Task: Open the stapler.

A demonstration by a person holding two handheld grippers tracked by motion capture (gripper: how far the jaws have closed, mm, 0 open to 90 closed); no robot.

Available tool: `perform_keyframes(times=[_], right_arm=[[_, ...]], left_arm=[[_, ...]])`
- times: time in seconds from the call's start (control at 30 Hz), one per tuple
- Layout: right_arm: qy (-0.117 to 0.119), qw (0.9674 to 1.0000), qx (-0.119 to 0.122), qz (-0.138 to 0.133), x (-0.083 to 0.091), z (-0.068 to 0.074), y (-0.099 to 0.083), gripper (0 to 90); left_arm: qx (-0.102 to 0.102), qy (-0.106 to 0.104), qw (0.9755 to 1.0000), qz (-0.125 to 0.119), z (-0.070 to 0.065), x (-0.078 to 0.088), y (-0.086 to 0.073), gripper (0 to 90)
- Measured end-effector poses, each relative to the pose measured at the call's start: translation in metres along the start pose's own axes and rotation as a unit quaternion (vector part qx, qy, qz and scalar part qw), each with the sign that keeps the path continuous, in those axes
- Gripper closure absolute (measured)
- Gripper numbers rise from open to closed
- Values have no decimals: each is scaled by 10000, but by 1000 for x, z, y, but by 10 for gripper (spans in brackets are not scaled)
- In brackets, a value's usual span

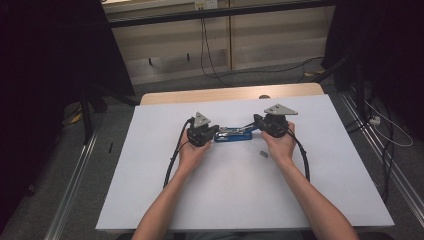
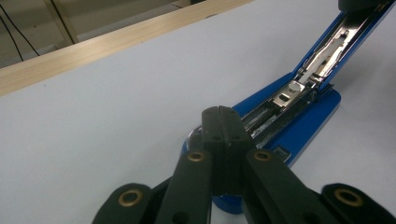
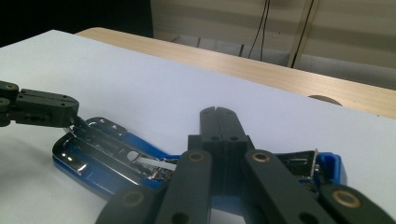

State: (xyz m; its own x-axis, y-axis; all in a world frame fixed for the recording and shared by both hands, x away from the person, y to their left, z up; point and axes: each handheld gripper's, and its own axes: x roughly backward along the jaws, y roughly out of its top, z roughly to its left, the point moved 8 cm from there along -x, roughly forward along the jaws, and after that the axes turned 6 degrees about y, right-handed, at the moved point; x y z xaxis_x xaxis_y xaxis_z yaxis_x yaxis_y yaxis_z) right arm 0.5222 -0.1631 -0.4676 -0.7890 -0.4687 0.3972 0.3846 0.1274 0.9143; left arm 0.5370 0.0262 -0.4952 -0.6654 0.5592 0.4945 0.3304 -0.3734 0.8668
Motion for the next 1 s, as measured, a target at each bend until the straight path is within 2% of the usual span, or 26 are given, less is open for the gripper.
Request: perform_keyframes(times=[0.6,1.0], right_arm=[[-138,9997,-47,180,2,-14,-16,900],[-158,9995,-45,274,0,-15,-23,900]], left_arm=[[1,-3,10000,-7,0,0,0,900],[-33,27,10000,-53,-1,-1,0,900]])
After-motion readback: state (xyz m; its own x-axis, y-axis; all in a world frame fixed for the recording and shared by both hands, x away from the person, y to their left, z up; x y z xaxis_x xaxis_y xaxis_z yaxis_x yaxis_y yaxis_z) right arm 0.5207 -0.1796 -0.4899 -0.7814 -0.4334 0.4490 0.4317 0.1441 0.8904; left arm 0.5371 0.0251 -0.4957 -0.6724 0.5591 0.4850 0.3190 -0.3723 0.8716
